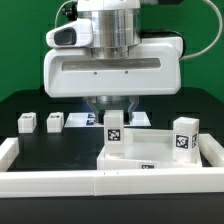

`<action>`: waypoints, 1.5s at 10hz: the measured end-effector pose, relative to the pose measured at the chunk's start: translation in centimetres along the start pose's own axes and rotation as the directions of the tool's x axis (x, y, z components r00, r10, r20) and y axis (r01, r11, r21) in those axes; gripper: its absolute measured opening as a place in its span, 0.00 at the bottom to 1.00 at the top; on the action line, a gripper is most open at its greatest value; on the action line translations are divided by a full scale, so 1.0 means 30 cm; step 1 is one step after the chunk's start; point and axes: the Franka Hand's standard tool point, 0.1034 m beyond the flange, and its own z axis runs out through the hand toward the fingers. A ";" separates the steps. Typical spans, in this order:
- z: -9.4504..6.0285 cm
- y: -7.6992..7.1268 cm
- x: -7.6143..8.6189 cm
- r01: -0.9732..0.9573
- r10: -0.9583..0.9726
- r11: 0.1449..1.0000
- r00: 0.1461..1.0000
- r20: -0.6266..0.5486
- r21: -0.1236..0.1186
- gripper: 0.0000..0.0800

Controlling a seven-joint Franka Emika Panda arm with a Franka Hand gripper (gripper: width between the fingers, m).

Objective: Assemble square table

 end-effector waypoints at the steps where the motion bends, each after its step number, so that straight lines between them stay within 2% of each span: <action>1: 0.000 0.000 0.000 -0.006 0.006 1.000 1.000 0.000 0.000 0.36; 4: 0.000 -0.002 0.000 -0.073 0.073 0.997 0.997 0.000 0.003 0.36; 8: 0.003 -0.017 0.002 -0.423 0.423 0.906 0.906 -0.013 0.016 0.36; 11: 0.005 -0.040 0.002 -0.690 0.690 0.723 0.724 -0.004 0.030 0.36; 12: 0.006 -0.049 0.001 -0.796 0.797 0.604 0.604 0.006 0.035 0.36; 15: 0.006 -0.062 0.003 -0.894 0.894 0.448 0.448 0.014 0.035 0.36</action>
Offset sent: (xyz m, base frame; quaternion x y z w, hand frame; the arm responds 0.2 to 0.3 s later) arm 0.0000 0.0000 0.0000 0.0000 0.0000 0.0650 0.9979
